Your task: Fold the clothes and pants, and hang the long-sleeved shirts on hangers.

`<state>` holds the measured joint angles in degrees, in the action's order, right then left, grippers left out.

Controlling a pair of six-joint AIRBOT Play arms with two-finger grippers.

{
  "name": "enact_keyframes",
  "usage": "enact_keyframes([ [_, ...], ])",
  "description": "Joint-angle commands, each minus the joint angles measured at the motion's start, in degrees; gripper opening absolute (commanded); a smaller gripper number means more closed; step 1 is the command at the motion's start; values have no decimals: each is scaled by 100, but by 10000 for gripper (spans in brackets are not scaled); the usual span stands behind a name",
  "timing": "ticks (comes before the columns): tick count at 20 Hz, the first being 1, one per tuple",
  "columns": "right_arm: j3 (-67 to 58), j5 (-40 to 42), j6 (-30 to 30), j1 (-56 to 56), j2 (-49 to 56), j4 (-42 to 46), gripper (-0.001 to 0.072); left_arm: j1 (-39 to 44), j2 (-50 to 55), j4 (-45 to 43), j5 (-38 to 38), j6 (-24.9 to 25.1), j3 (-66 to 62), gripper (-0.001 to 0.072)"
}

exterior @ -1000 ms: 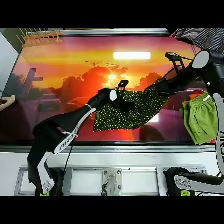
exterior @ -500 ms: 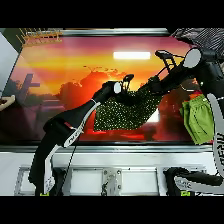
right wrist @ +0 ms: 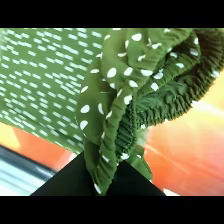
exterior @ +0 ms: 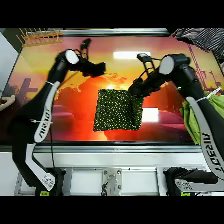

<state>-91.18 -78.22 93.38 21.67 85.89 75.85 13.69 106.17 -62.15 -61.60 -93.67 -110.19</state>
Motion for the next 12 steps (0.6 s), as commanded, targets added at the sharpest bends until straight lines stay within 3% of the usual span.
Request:
enact_keyframes([
  [1,-4,962,599,800,531,-168,11,-798,-551,11,-234,42,-11,2],
  [4,-4,2107,649,1421,1130,-702,48,-1215,-876,11,-396,44,-9,2],
  [5,-4,2579,647,1589,1327,-984,289,-1287,-938,11,-455,44,-9,2],
  [6,-4,2992,584,1709,1478,-1419,587,-1329,-990,11,-496,42,-9,2],
  [7,-4,3283,323,1781,1561,-1923,669,-1331,-1043,7,-522,44,11,2],
  [9,-4,3447,-396,1777,1506,-2695,669,-1320,-1266,-195,-374,42,323,1],
  [12,155,2791,-909,1364,1093,-2216,669,-1174,-1788,-658,-201,44,1307,2],
])
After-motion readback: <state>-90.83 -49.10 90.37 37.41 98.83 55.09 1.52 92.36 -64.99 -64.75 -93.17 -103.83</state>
